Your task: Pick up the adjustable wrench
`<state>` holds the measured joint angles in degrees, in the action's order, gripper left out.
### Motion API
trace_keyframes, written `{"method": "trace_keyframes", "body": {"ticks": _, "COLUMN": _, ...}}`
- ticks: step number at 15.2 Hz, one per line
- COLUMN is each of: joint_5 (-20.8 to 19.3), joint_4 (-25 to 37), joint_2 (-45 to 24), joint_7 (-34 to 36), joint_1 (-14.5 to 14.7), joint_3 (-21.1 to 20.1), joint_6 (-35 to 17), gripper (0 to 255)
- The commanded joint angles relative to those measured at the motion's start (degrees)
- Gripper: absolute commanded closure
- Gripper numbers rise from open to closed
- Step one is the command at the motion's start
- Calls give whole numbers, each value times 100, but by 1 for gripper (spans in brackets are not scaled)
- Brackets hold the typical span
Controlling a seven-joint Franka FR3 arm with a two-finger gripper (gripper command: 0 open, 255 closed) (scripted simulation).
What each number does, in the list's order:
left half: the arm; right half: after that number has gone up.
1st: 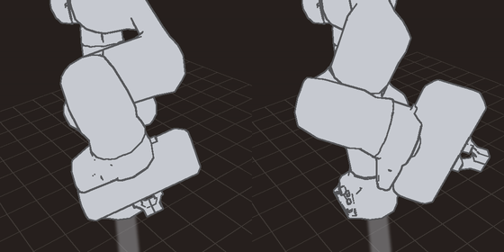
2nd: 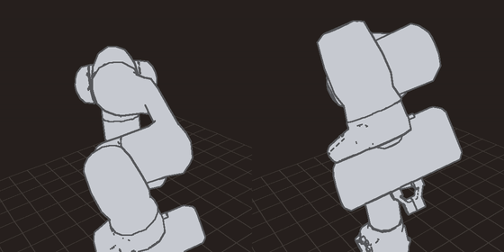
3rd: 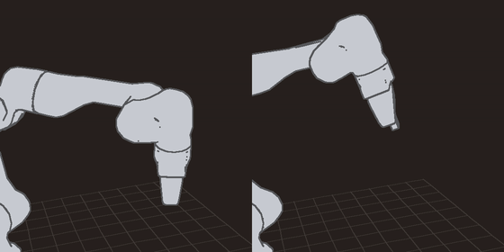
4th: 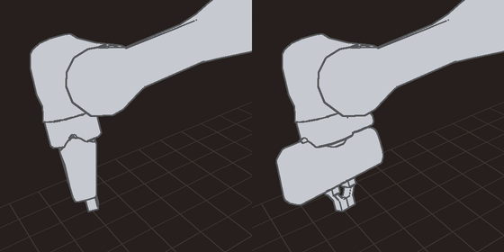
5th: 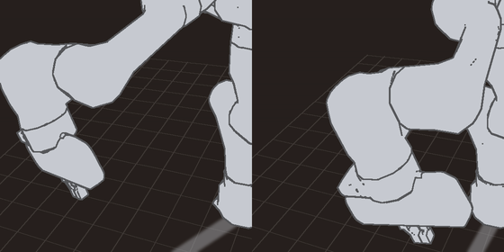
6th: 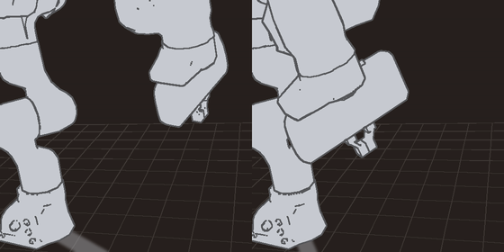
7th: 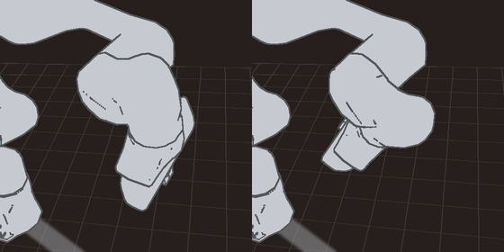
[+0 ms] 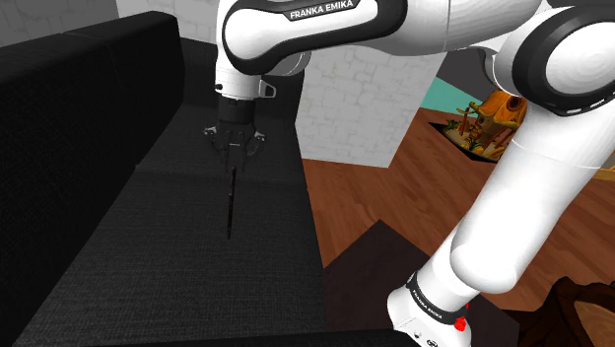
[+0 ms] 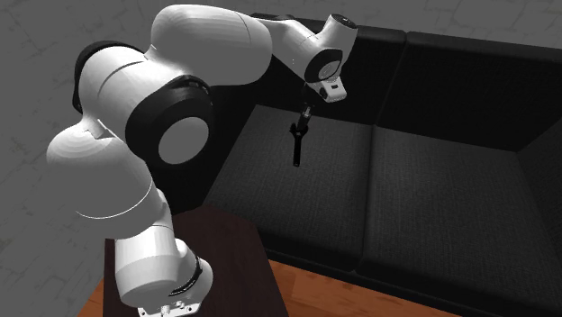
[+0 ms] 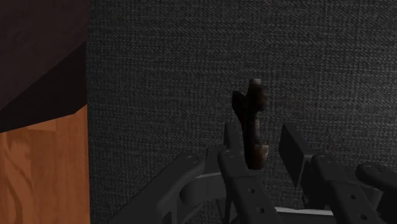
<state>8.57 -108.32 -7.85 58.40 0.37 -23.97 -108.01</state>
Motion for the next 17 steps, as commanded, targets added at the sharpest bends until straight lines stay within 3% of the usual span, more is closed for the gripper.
{"method": "trace_keyframes", "body": {"ticks": 1, "joint_5": -1, "joint_4": -2, "joint_2": -2, "joint_7": 0, "joint_1": 1, "joint_3": 0, "joint_6": -5, "gripper": 255}}
{"method": "trace_keyframes", "body": {"ticks": 8, "joint_5": -1, "joint_4": 2, "joint_2": -1, "joint_7": -2, "joint_1": -1, "joint_3": 1, "joint_6": 0, "gripper": 255}}
{"method": "trace_keyframes", "body": {"ticks": 17, "joint_5": 38, "joint_4": 509, "joint_2": 161, "joint_7": 62, "joint_1": -23, "joint_3": 1, "joint_6": 655, "gripper": 255}}
